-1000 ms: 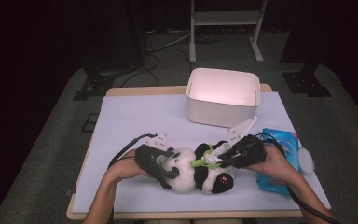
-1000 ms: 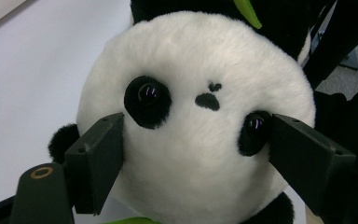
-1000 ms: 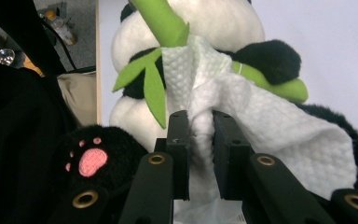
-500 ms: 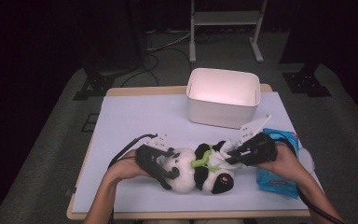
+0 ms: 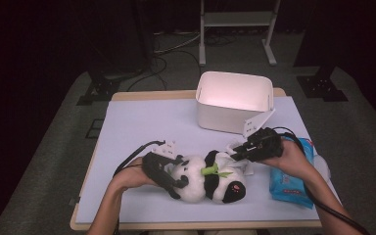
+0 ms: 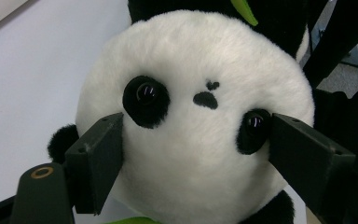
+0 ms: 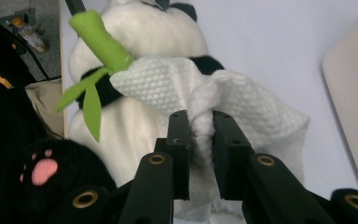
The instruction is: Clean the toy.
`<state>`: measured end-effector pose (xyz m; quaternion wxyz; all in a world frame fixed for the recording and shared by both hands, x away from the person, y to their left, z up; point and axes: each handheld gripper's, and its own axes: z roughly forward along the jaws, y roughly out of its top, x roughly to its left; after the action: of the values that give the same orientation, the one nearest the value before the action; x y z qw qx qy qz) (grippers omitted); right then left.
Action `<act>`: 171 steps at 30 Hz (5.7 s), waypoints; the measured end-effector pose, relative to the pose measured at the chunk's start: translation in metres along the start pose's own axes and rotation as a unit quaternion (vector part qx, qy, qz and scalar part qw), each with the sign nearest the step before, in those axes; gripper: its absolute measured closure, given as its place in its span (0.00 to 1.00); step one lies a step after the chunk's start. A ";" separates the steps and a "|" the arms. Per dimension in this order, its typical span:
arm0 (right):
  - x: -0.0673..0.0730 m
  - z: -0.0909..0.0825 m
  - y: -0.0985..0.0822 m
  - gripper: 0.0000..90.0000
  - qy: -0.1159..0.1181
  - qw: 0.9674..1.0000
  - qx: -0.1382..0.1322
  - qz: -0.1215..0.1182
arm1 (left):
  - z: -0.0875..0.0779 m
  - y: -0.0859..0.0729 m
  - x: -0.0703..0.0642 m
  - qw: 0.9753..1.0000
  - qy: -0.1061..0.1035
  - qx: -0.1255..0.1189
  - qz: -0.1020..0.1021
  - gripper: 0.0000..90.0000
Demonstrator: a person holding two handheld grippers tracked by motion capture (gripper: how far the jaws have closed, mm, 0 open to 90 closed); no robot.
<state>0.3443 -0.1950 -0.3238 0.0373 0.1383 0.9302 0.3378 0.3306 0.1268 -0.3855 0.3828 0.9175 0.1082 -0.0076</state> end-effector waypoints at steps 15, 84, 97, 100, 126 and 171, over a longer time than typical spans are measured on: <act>-0.004 -0.011 -0.018 0.86 0.001 1.000 -0.005 0.019 | 0.001 0.002 -0.001 1.000 0.001 0.004 0.005 0.22; 0.015 0.015 -0.033 0.84 0.036 0.999 -0.002 0.009 | 0.001 0.001 0.000 1.000 0.003 0.004 0.002 0.22; 0.016 0.008 -0.041 0.84 0.045 0.999 -0.007 0.017 | 0.002 0.001 -0.001 1.000 0.005 0.002 -0.004 0.22; 0.020 0.005 -0.036 0.84 0.053 0.998 -0.019 0.010 | 0.002 0.001 0.000 1.000 0.006 0.002 -0.006 0.22; 0.041 -0.008 -0.021 0.85 0.087 0.996 -0.012 -0.021 | 0.005 0.004 0.001 1.000 0.019 0.004 -0.024 0.21; 0.008 0.019 -0.065 0.85 0.044 0.997 0.006 0.056 | 0.005 0.005 -0.003 1.000 0.020 0.010 -0.006 0.21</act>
<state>0.3247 -0.2292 -0.3795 -0.0234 0.1752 0.9237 0.3399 0.3291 0.1197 -0.3854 0.3710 0.9206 0.1214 0.0076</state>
